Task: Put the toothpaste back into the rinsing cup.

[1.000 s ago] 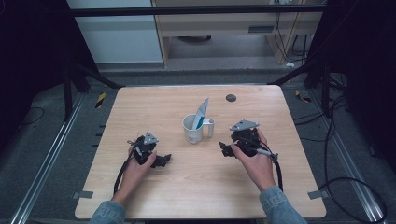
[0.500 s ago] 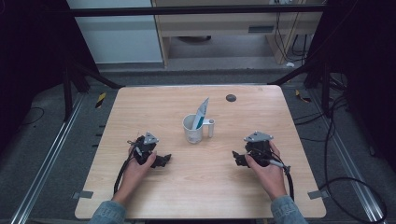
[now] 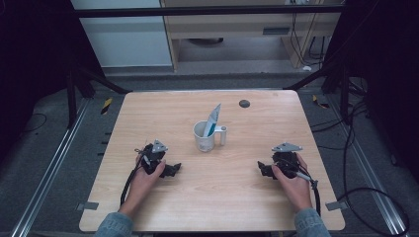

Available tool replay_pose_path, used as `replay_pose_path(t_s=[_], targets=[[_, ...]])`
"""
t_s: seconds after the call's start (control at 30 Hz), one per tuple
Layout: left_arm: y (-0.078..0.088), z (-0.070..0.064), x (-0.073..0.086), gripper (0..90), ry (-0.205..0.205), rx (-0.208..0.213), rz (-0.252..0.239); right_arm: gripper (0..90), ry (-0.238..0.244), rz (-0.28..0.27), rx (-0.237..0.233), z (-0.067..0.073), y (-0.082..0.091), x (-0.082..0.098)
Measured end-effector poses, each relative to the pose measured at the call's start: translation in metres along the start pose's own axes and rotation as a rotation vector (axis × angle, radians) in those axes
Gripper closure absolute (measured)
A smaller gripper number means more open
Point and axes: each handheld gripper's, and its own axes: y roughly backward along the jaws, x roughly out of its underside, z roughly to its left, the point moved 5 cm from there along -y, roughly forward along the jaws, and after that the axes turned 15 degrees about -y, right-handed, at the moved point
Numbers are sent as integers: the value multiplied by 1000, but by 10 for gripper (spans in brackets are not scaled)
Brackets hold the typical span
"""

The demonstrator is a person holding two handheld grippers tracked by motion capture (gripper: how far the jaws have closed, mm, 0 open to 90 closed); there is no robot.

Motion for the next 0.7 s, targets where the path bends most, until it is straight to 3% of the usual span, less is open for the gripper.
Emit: replay_pose_path(t_s=[0.33,0.5,0.57,0.7], targets=[[0,0,0,0,0,0,0,117,-36,17,10,-10,-14,5],[0,0,0,0,-1,0,0,94,-51,0,4,-11,-18,5],[0,0,0,0,-2,0,0,75,-46,-1,14,-13,-19,5],[0,0,0,0,0,-2,-2,35,-79,-2,48,-14,-21,4]])
